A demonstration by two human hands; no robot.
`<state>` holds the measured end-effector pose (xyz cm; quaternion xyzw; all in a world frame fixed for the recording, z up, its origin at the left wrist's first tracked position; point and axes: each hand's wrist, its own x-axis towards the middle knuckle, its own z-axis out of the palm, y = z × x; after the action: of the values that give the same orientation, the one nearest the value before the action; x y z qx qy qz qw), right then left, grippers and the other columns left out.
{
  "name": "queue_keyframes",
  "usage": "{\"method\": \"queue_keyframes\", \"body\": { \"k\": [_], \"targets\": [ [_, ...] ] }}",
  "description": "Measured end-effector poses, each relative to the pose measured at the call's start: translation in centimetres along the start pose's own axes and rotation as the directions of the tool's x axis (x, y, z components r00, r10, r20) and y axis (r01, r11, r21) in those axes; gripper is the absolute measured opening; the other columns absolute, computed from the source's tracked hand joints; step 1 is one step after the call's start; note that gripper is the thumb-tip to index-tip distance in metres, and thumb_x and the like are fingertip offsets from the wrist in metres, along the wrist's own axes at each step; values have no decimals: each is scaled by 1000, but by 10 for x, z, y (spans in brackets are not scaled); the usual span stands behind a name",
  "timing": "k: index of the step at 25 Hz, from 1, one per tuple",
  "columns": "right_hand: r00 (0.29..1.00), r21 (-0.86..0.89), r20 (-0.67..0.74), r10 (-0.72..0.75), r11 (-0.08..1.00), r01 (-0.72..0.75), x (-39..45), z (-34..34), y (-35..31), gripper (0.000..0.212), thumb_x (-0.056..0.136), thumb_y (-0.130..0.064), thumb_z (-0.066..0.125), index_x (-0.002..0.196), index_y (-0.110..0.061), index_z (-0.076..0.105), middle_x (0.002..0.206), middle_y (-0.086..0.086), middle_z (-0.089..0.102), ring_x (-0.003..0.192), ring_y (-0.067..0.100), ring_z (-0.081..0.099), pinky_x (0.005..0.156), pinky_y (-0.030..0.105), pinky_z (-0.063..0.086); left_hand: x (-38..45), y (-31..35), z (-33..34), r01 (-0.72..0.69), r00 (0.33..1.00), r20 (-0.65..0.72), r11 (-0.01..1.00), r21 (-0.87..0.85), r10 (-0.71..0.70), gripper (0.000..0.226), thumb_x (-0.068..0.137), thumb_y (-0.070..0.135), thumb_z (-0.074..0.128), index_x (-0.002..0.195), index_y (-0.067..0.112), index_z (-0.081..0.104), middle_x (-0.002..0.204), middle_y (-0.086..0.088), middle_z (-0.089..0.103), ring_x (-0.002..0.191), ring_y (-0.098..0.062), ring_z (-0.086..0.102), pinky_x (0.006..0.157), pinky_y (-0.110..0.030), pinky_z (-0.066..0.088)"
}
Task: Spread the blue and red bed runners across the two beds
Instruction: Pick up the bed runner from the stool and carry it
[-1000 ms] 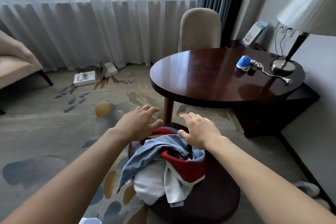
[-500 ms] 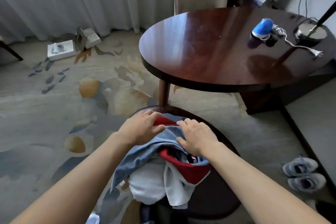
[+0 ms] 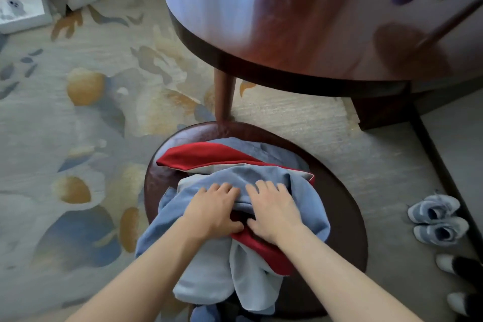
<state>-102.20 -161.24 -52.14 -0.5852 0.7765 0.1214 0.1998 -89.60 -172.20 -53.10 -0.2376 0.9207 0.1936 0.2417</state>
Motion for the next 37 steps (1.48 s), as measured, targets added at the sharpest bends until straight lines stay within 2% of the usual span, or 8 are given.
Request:
{"method": "queue_keyframes", "body": {
  "k": [4,9,14,16,19,24,28,37],
  "targets": [
    [994,-160,4,107,982,-105,15,16,21,97,74,-39,71,152,-15,20,158,21,20,147,39,17,117,56,19,18,2,24,22,997,-74,988,153,-10,31,87,26,56,116,23,47,116,0,54,106,-24,54,73,-37,40],
    [985,-85,47,169,983,-164,23,19,14,47,81,-21,60,126,-18,48,118,11,64,112,31,57,109,48,28,30,-1,14,-1,993,-119,988,153,20,17,88,15,49,101,23,53,106,0,62,100,-23,59,65,-34,35],
    [998,3,58,15,1000,-16,13,0,11,21,86,-17,53,106,-20,56,104,5,68,98,28,63,94,41,34,27,-15,-1,-96,971,-208,989,110,118,81,74,31,64,148,19,33,152,-11,36,136,-31,39,98,-41,45],
    [998,38,16,-58,998,57,4,-5,11,18,85,-17,54,102,-20,56,101,3,67,95,27,62,89,39,36,30,-8,-3,-178,969,-156,979,99,192,80,77,33,62,150,23,31,152,-6,39,139,-27,39,106,-38,37],
    [997,107,-69,-19,994,26,-6,-4,20,28,80,-22,58,107,-21,54,105,0,61,101,26,59,90,38,39,35,5,1,-216,973,-73,975,60,220,26,84,22,52,110,26,51,114,4,62,107,-24,61,82,-35,38],
    [961,135,234,145,974,-180,-15,9,41,80,77,-40,67,147,-28,29,136,1,49,127,26,48,95,43,44,26,-10,3,-122,990,-56,990,71,126,18,86,17,50,101,25,52,105,1,61,97,-27,64,63,-35,35],
    [987,169,97,130,975,-145,-21,8,27,40,83,-9,54,119,-26,48,109,1,61,102,30,62,69,36,41,13,-9,-3,-129,990,-40,985,115,134,20,85,14,49,103,24,52,105,1,59,97,-26,62,61,-34,32],
    [999,273,-46,29,962,-15,-19,-69,-9,38,83,-7,53,117,-24,53,107,4,62,100,33,62,71,37,41,-39,-32,-62,-12,990,-137,995,100,26,25,85,11,48,106,23,52,108,1,58,103,-25,60,62,-34,36]
  ]
}}
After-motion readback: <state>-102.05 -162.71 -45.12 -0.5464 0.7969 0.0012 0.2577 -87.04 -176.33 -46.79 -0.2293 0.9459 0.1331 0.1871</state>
